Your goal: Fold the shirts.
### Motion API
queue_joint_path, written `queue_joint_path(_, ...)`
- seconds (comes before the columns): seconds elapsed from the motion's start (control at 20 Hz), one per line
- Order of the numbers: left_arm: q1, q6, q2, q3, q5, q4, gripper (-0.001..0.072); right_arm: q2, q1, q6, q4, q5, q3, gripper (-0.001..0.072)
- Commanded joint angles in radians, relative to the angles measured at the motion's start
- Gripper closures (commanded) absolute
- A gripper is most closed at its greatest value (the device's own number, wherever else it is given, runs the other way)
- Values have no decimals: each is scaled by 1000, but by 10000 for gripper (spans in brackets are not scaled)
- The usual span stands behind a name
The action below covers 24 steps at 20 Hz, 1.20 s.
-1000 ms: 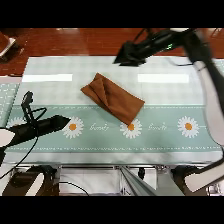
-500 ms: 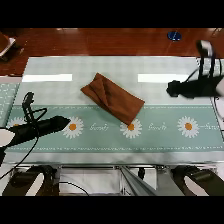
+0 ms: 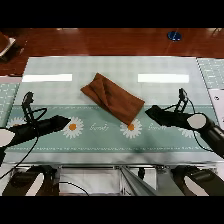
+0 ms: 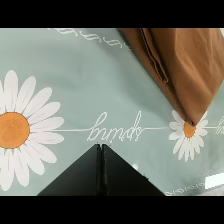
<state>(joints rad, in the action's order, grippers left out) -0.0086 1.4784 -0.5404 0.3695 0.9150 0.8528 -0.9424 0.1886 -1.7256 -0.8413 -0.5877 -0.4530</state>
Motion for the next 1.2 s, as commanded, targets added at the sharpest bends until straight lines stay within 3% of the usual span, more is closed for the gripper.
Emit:
queue_joint_path(0.0,0,0,1,0,-9,0,689,-126,0,193,259,23,20,292)
queue_joint_path(0.15,0,0,1,0,-11,0,690,-241,0,320,406,-8,-34,292)
queue_joint_path(0.4,0,0,1,0,-11,0,690,-470,0,359,425,-101,-208,299)
queue_joint_path(0.45,0,0,1,0,-11,0,690,-512,0,367,425,-130,-248,331)
queue_joint_path(0.6,0,0,0,0,-17,0,690,-608,0,463,452,-241,-392,647)
queue_joint_path(0.65,0,0,0,0,-18,0,689,-625,0,497,452,-282,-451,690)
queue_joint_path(0.8,0,0,-2,0,-18,0,689,-628,0,468,313,-400,-672,691)
queue_joint_path(1.05,0,0,-2,0,-18,0,690,-628,-1,251,-48,-650,-1172,691)
queue_joint_path(1.15,0,0,-2,0,-18,0,690,-628,-1,224,-115,-745,-1339,691)
